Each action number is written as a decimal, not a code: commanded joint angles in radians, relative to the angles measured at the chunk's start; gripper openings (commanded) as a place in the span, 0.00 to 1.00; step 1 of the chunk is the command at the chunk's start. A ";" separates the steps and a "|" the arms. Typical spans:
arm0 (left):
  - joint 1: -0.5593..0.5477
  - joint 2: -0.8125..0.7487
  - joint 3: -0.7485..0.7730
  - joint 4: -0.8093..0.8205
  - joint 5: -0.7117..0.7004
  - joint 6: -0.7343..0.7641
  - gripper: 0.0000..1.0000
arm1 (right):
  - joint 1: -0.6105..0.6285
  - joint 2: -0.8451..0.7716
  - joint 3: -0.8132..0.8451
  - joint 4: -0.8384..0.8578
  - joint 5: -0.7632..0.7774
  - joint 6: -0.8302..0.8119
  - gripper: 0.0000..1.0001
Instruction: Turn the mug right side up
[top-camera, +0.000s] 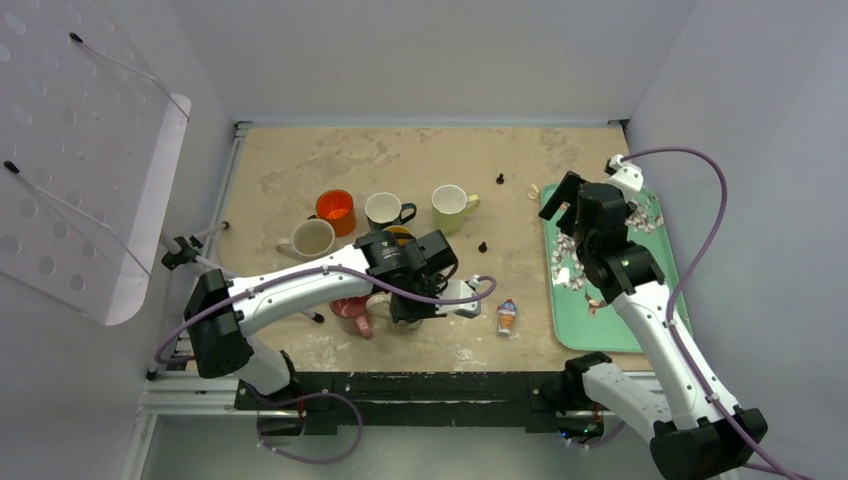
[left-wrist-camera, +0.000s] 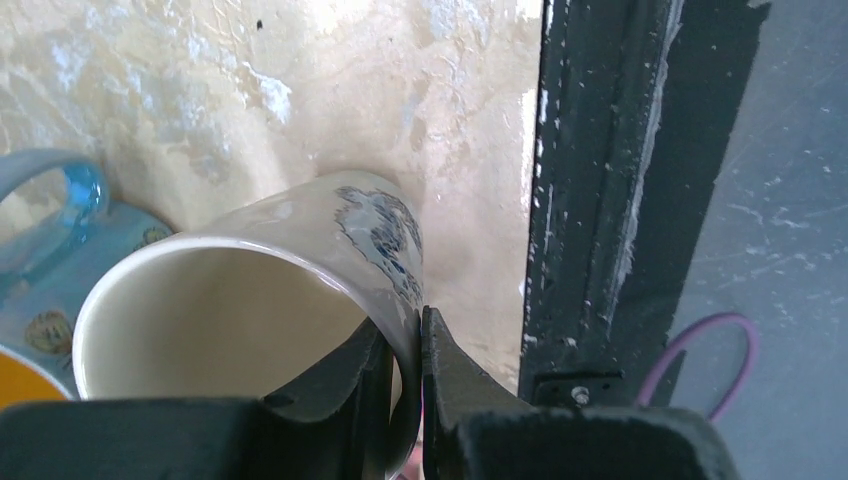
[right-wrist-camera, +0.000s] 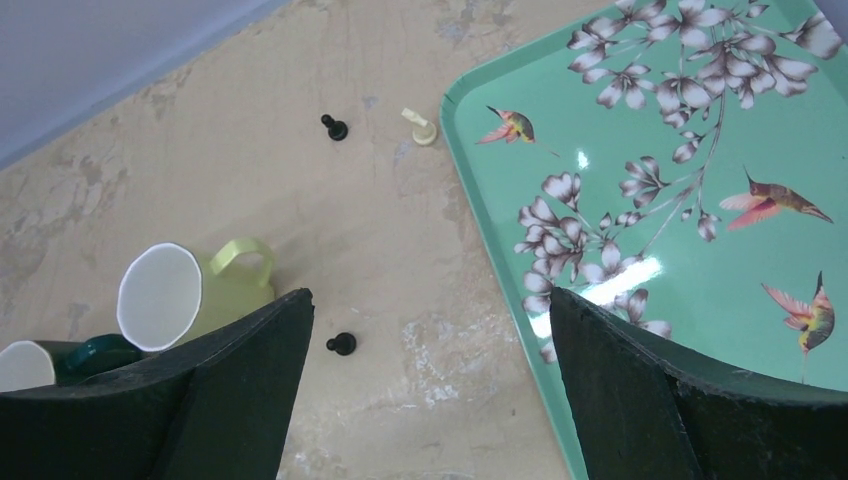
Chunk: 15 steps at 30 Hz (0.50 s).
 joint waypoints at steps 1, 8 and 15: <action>-0.003 -0.045 -0.088 0.228 0.016 0.081 0.00 | -0.010 0.010 -0.026 0.058 -0.007 -0.028 0.92; 0.031 -0.107 -0.226 0.386 0.110 0.110 0.00 | -0.019 0.007 -0.061 0.095 -0.026 -0.040 0.92; 0.061 -0.235 -0.170 0.322 0.106 0.083 0.57 | -0.028 0.039 -0.069 0.117 -0.045 -0.060 0.93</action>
